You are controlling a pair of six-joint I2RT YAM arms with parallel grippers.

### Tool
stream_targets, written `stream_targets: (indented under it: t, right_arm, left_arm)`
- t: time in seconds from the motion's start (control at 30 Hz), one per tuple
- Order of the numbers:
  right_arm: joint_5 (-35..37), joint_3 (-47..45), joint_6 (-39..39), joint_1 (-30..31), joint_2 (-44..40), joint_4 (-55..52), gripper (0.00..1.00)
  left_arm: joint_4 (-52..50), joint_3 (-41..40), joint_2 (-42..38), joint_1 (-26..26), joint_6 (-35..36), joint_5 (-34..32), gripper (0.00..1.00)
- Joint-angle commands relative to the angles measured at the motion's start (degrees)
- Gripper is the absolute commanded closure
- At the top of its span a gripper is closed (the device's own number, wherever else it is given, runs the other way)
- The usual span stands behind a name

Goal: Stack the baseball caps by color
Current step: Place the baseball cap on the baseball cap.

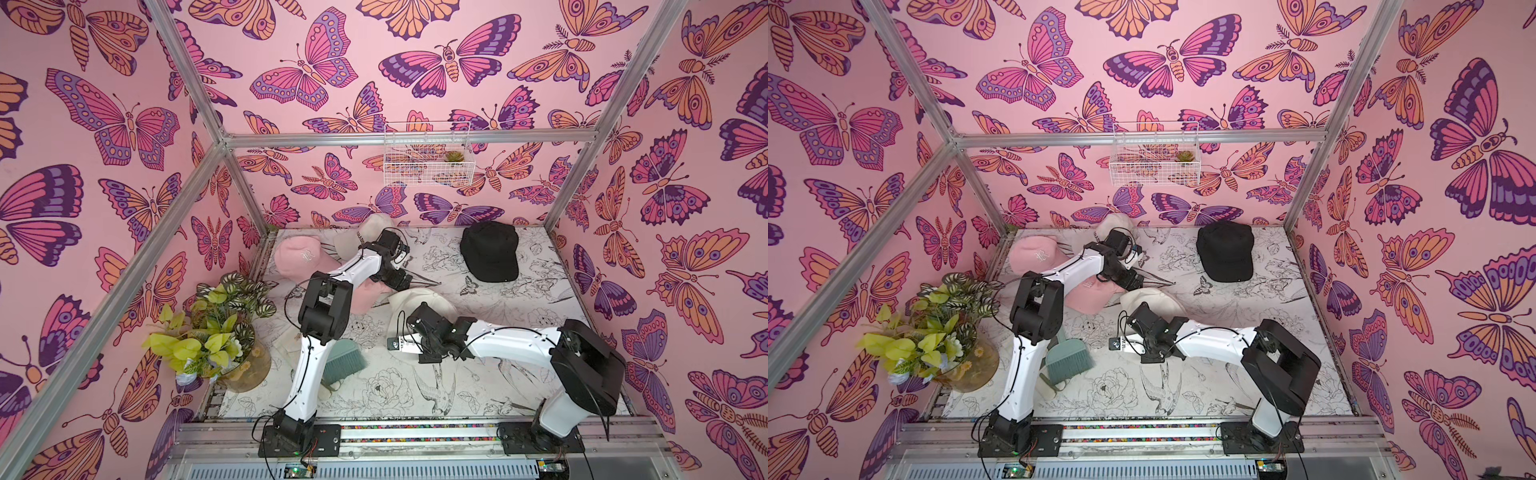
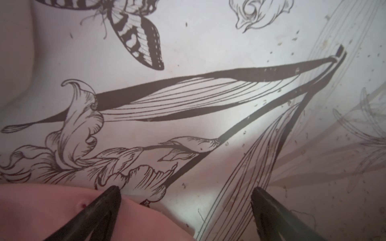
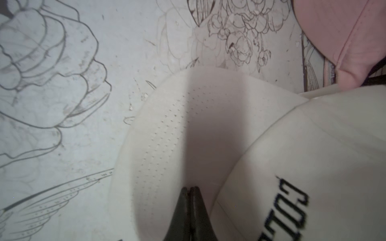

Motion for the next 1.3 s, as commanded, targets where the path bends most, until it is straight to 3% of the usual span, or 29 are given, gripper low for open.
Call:
stream_targets:
  t: [0.0,0.27,0.53,0.83,1.1,1.27]
  right_arm:
    - [2.03,1.83,-2.24,-1.04,0.38,-3.82,1.0]
    - [5.0,4.79,-6.64,-2.64,6.95,-11.3,1.0]
    - [0.04,5.11,-9.52,-2.69,9.98,-17.21,1.0]
    - [-3.63,6.77,-15.56,-5.45,10.22,-19.0,1.0]
    - [-3.53,13.31,-23.15,-9.46,13.66,-24.54,1.0]
    - [-4.0,17.0,-30.34,-9.98,16.12,-28.92,1.0]
  left_arm:
    - [-1.73,-1.75,-0.98,-0.15,0.1,-0.25,0.0]
    - [-1.55,-1.16,-1.05,-0.15,0.08,1.57,0.0]
    - [-1.25,1.7,-2.11,0.03,-0.25,1.11,0.0]
    - [3.34,3.23,-9.93,2.68,-12.56,-3.6,0.0]
    - [15.81,-16.39,-24.41,6.6,-19.08,-6.47,0.0]
    - [24.44,-30.43,-31.84,11.75,-25.31,-4.79,0.0]
